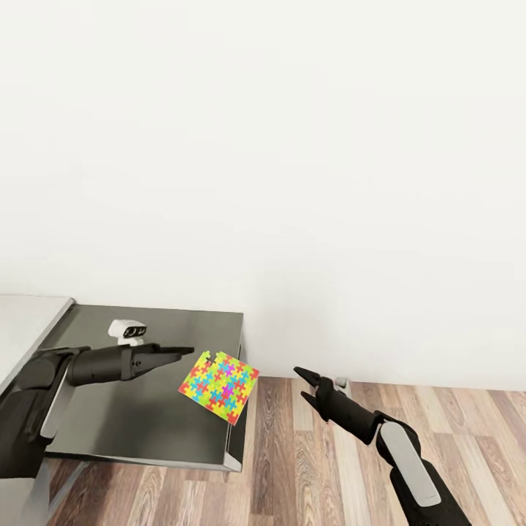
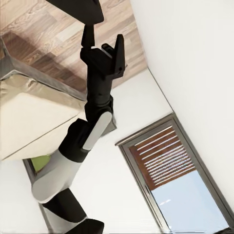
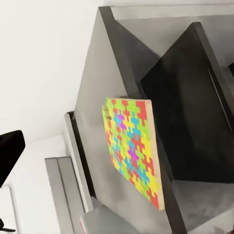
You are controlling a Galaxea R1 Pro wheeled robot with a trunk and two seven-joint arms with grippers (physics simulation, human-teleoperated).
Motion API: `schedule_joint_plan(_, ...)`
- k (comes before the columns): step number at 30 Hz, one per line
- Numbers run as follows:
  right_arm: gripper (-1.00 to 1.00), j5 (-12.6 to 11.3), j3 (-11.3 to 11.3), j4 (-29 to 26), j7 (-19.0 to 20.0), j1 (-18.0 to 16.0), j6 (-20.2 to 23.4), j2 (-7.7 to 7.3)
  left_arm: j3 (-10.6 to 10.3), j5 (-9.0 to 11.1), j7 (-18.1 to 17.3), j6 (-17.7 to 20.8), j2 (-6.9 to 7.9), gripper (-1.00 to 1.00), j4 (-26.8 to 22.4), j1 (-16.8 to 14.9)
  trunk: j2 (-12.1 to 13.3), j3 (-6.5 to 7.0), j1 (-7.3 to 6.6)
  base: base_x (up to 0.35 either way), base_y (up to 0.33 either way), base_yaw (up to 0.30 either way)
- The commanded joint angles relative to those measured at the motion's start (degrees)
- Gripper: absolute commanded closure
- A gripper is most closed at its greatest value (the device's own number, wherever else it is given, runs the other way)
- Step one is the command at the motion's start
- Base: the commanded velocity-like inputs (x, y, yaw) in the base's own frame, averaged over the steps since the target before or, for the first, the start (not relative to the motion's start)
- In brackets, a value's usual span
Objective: Put all the toys in the child's room - the three board games (two on the bed and one on the table), the two jigsaw puzzles on the table, and the tennis ball on the table - inside the toy box on the table in the child's room.
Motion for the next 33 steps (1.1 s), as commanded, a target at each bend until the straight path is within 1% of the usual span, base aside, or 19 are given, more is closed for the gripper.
schedule_joint_plan(1,-1.0,0.01,0.11,0.57,0.24,-0.75,0.19,0.01,-0.11,0.36,-0.22,0.61,-0.13,-1.0,-0.06,0.03,-0.48,-0.25,0.24,0.0,0.0,0.0)
schedule_joint_plan(3,-1.0,0.09,0.82,2.29,0.36,-1.97,0.21,0.08,-0.17,0.69,-0.22,0.61,-0.25,-1.0,-0.12,0.15,-1.28,-0.61,0.68,0.0,0.0,0.0)
schedule_joint_plan(5,-1.0,0.14,2.26,3.6,0.43,-2.88,0.24,0.12,-0.19,0.89,-0.22,0.61,-0.29,-1.0,-0.2,0.25,-2.09,-0.97,1.12,0.0,0.0,0.0)
schedule_joint_plan(7,-1.0,0.01,3.94,4.48,0.59,-3.48,0.26,-0.21,-0.25,1.08,-0.22,0.61,-0.33,-1.0,-0.37,0.34,-2.89,-1.33,1.56,0.0,0.0,0.0)
schedule_joint_plan(12,-1.0,0.17,5.54,4.94,1.89,-4.28,0.25,0.17,-0.25,1.18,-0.22,0.61,-0.31,-1.0,-0.57,0.43,-4.89,-2.23,2.66,0.0,0.0,0.0)
schedule_joint_plan(16,-1.0,0.19,8.99,5.19,2.32,-5.81,0.27,0.34,-0.26,1.28,-0.22,0.61,-0.18,-1.0,-0.68,0.44,-6.5,-2.94,3.53,0.0,0.0,0.0)
schedule_joint_plan(18,-1.0,0.18,9.98,5.23,2.33,-6.2,0.27,0.38,-0.27,1.31,-0.22,0.61,-0.17,-1.0,-0.69,0.44,-7.3,-3.3,3.97,0.0,0.0,0.0)
schedule_joint_plan(22,-1.0,0.21,10.82,5.26,2.29,-6.73,0.27,0.39,-0.24,1.36,-0.22,0.61,-0.16,-1.0,-0.71,0.44,-8.9,-4.02,4.85,0.0,0.0,0.0)
schedule_joint_plan(27,-1.0,0.35,10.99,5.33,2.22,-6.89,0.27,0.14,-0.18,1.37,-0.22,0.61,-0.16,-1.0,-0.71,0.44,-10.91,-4.92,5.95,0.0,0.0,0.0)
schedule_joint_plan(29,-1.0,0.4,10.94,5.22,2.11,-6.94,0.23,-0.23,-0.09,1.38,-0.22,0.61,-0.11,-1.0,-0.71,0.44,-11.71,-5.28,6.39,0.0,0.0,0.0)
schedule_joint_plan(33,-1.0,0.39,10.58,5.24,1.91,-6.95,0.26,-0.58,-0.04,1.38,-0.22,0.61,-0.08,-1.0,-0.71,0.44,-11.71,-5.28,6.39,0.0,0.0,0.0)
